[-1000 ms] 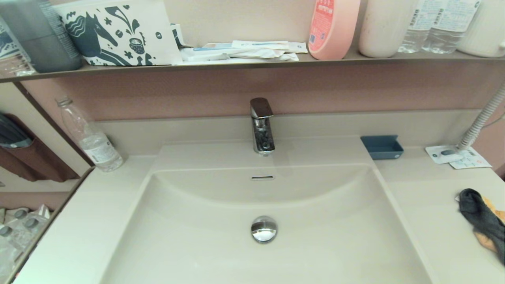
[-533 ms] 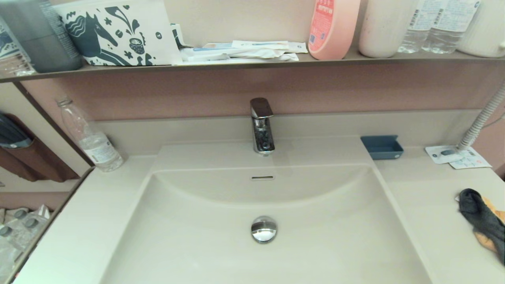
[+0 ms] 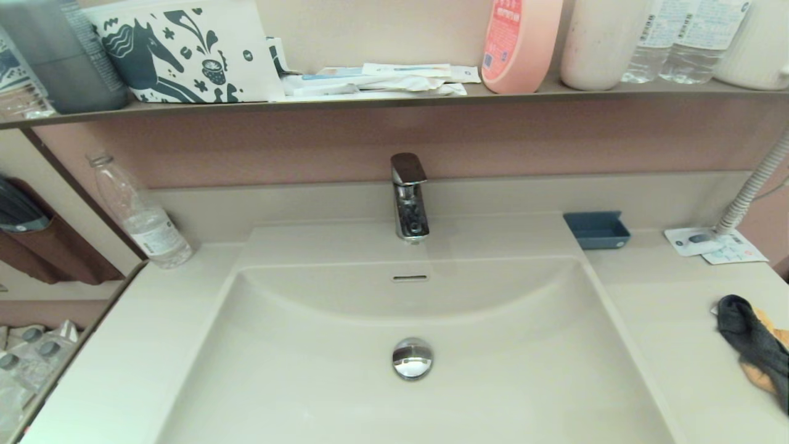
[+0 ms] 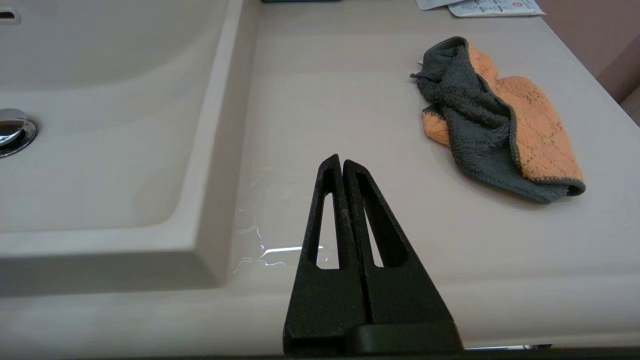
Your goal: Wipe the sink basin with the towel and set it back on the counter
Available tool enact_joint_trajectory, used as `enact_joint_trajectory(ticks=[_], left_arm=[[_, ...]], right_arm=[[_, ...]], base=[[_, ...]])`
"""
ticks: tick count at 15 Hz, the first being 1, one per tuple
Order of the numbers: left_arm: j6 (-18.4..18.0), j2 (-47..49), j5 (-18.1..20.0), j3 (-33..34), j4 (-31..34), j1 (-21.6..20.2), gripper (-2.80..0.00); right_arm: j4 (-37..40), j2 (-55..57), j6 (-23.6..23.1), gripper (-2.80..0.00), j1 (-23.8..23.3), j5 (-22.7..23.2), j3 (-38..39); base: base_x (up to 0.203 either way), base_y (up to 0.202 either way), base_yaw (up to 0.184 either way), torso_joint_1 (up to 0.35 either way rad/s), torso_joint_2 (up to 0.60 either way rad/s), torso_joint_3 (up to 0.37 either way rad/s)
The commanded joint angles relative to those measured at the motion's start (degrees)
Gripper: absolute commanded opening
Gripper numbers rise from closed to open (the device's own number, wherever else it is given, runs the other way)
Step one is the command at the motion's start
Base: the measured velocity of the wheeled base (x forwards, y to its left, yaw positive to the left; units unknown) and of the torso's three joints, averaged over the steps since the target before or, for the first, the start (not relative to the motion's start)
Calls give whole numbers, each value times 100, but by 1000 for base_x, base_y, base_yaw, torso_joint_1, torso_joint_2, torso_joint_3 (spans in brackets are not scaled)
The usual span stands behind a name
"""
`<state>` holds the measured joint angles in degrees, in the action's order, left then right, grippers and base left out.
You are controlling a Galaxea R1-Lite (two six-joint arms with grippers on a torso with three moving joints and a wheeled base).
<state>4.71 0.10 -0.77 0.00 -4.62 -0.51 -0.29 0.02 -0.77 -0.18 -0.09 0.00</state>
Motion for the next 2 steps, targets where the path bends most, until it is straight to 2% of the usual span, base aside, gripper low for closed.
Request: enact_joint_trajectory(ticks=[1,2], left_arm=[[4,5,-2,0,-4,-2,-280],[4,8,-2,0,-4,-2,-280]], right_arm=[[-6,-2,-2,-280,1,0,0],[-6,-2,-2,-280,1,0,0]], base=[[0,0,0,0,0,0],[0,0,0,0,0,0]])
